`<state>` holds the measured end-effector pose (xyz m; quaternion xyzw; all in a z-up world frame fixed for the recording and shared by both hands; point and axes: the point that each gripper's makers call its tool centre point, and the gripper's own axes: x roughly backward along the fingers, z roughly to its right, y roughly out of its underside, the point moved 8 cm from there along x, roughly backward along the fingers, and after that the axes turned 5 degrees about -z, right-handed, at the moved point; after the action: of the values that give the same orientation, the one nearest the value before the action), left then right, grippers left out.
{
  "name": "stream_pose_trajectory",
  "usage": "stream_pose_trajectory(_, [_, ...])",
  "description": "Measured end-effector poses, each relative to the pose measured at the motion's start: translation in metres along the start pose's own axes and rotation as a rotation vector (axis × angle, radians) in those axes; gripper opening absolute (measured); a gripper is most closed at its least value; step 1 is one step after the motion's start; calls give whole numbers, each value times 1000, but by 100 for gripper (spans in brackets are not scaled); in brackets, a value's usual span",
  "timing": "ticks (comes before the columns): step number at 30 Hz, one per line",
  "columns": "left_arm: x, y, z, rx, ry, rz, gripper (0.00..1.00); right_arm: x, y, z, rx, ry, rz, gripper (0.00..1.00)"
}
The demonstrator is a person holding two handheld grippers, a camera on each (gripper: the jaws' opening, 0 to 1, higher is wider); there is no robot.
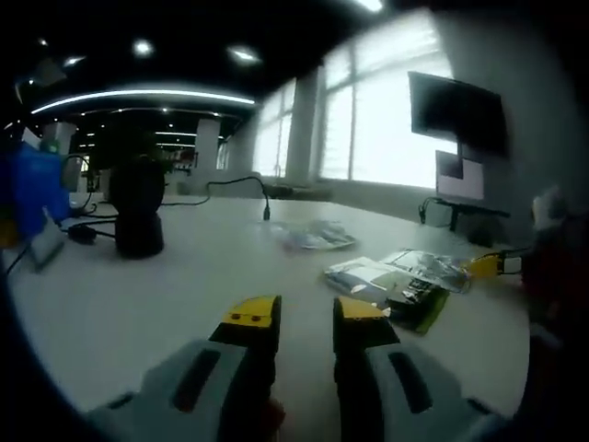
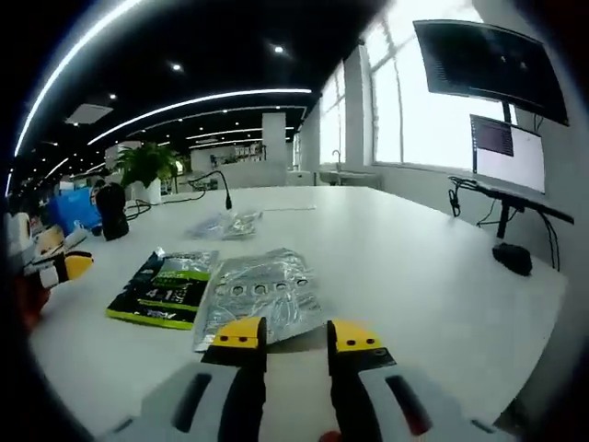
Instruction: Clip sheet goods on table flip sheet goods clip sheet goods scan sheet goods put sheet goods back to table
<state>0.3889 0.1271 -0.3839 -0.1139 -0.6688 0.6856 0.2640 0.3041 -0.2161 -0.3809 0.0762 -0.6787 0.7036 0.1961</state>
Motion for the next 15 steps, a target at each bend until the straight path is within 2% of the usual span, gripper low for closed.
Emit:
stream_pose_trajectory(5, [0,0,-1,1,-3,3,16,5,-13,10,71,61,55,20])
stream_pose_trajectory(9, [0,0,0,-6,-7,3,16,8,-22,19,68,46,80,9])
stream_pose_trajectory(11, [0,0,0,-11,-9,2,16,6,-26,23,63,19,90,0])
stream_pose_trajectory(15, [0,1,1,-17,-11,-3,16,0,-28,26,71,-34,94,0])
